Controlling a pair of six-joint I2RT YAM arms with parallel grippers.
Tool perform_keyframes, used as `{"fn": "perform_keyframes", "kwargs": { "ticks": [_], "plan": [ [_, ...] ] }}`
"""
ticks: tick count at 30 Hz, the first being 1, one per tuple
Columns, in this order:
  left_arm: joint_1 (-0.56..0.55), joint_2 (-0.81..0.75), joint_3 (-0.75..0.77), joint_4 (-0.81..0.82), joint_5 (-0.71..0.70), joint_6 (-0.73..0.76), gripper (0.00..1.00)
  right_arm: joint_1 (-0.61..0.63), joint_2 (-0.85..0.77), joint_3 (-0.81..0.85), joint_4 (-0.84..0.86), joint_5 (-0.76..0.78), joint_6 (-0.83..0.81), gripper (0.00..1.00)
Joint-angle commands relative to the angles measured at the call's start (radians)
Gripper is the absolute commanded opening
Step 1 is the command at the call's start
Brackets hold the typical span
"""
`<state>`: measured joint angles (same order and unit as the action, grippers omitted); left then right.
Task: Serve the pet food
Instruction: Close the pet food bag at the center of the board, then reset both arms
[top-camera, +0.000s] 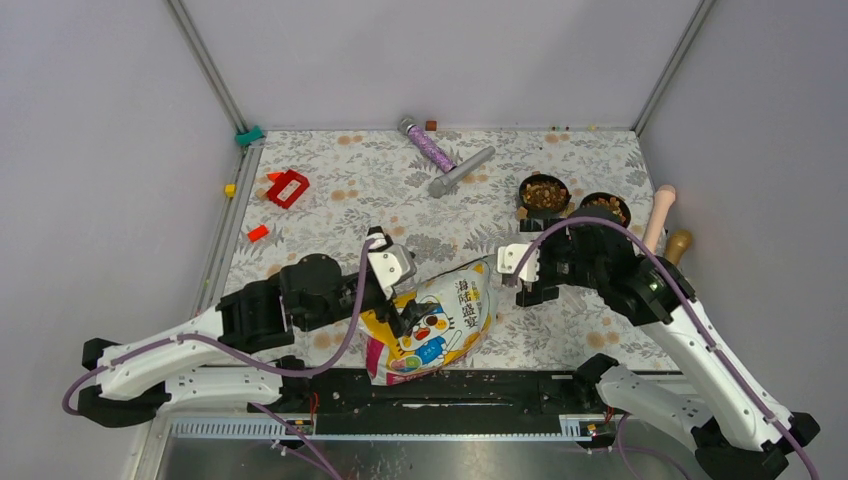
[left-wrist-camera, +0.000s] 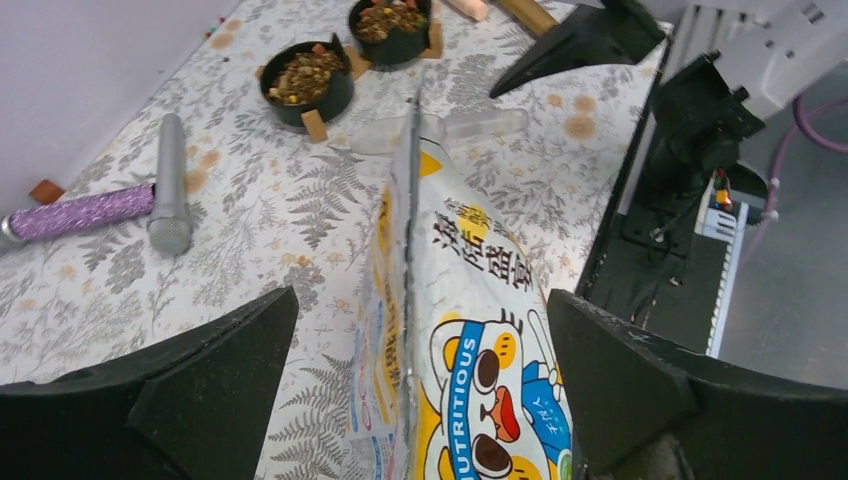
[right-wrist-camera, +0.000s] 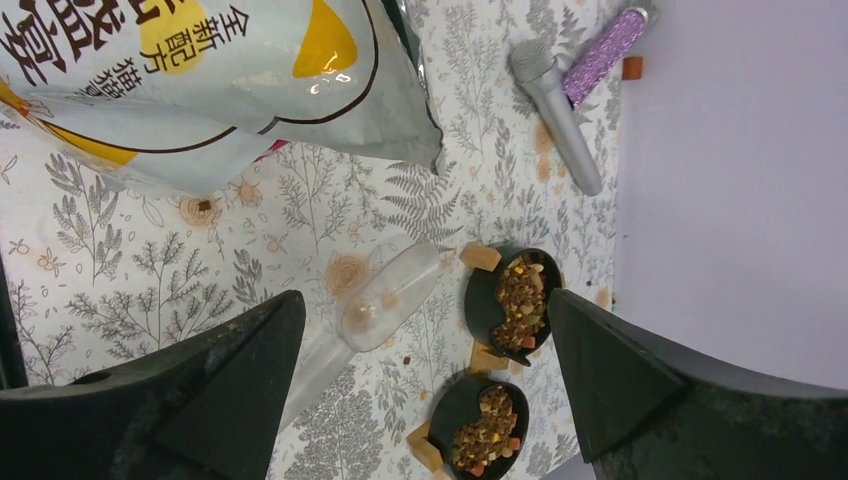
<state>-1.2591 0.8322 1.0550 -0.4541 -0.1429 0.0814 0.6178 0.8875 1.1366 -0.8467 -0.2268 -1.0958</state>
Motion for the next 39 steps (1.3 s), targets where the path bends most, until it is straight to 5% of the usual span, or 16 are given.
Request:
{"fn": "perform_keyframes", "kwargs": {
  "ticks": [1, 10, 14, 16, 20, 24, 28, 32, 39],
  "plan": [
    [-0.005, -0.045, 0.067, 0.069, -0.118, -0.058, 0.99, -0.001, -0.068, -0.024, 0.099, -0.058, 0.005, 0.99],
    [0.001, -0.05, 0.184, -0.032, -0.792, -0.277, 0.99, -0.002, -0.128, -0.076, 0.472, -0.011, 0.334, 0.99],
    [0.096, -0.011, 0.269, -0.278, -0.916, -0.468, 0.99, -0.003, -0.153, -0.169, 0.898, 0.39, 0.753, 1.0],
    [0.188, -0.019, 0.258, -0.367, -0.885, -0.57, 0.99, -0.004, -0.151, -0.173, 0.957, 0.608, 0.914, 0.99],
    [0.409, -0.036, 0.181, -0.433, -0.764, -0.656, 0.99, -0.003, -0.109, -0.089, 0.759, 0.902, 1.131, 1.0],
    [0.673, 0.023, 0.109, -0.419, -0.531, -0.658, 0.99, -0.01, -0.054, -0.068, 0.599, 1.014, 1.246, 1.0],
    [0.822, 0.115, 0.046, -0.39, -0.35, -0.681, 0.99, -0.049, -0.051, -0.142, 0.548, 1.058, 1.281, 1.0],
    [0.848, 0.162, 0.052, -0.399, -0.363, -0.721, 0.98, -0.171, -0.068, -0.193, 0.408, 0.969, 1.402, 0.99],
    [0.848, 0.059, 0.027, -0.438, -0.58, -0.811, 0.99, -0.45, -0.005, -0.275, 0.279, 0.724, 1.589, 0.99]
  ]
}}
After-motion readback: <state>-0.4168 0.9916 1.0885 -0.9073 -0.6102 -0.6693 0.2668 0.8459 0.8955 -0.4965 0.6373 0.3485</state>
